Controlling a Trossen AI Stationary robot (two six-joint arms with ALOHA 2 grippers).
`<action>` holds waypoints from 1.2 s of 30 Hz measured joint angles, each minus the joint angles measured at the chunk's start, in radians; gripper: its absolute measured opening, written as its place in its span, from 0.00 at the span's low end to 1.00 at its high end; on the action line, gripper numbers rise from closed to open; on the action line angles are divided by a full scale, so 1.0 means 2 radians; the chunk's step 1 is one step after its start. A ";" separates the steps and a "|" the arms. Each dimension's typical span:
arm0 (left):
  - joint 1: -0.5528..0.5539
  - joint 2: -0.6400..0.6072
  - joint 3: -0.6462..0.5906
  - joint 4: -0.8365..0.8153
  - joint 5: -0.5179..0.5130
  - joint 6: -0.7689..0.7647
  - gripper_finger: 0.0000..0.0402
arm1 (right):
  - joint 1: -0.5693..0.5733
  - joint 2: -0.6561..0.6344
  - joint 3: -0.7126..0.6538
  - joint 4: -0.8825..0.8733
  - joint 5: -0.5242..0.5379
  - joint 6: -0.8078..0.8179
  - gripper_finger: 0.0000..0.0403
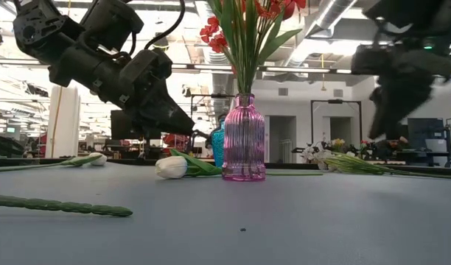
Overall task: Sort flowers into vase by color
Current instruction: Put the top white flowers into the blue vase
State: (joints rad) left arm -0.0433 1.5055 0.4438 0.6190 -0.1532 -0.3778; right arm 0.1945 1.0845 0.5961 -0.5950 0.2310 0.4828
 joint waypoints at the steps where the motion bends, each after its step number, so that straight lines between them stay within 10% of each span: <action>1: 0.000 0.000 0.000 0.000 0.000 -0.001 0.30 | -0.018 -0.006 0.001 0.004 0.000 -0.006 0.41; 15: -0.015 0.000 0.000 0.000 -0.008 0.022 0.30 | -0.359 -0.002 0.052 -0.105 -0.046 -0.067 0.61; 29: 0.004 0.000 0.000 0.004 -0.018 0.117 0.30 | -0.474 0.104 0.055 -0.105 -0.050 -0.110 0.61; 36: 0.015 0.000 0.000 -0.023 0.056 0.113 0.30 | -0.485 0.148 0.055 -0.069 -0.051 -0.115 0.61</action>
State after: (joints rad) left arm -0.0128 1.5055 0.4438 0.5737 -0.0414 -0.1513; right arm -0.7753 1.3806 0.7063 -0.7328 0.1287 0.2520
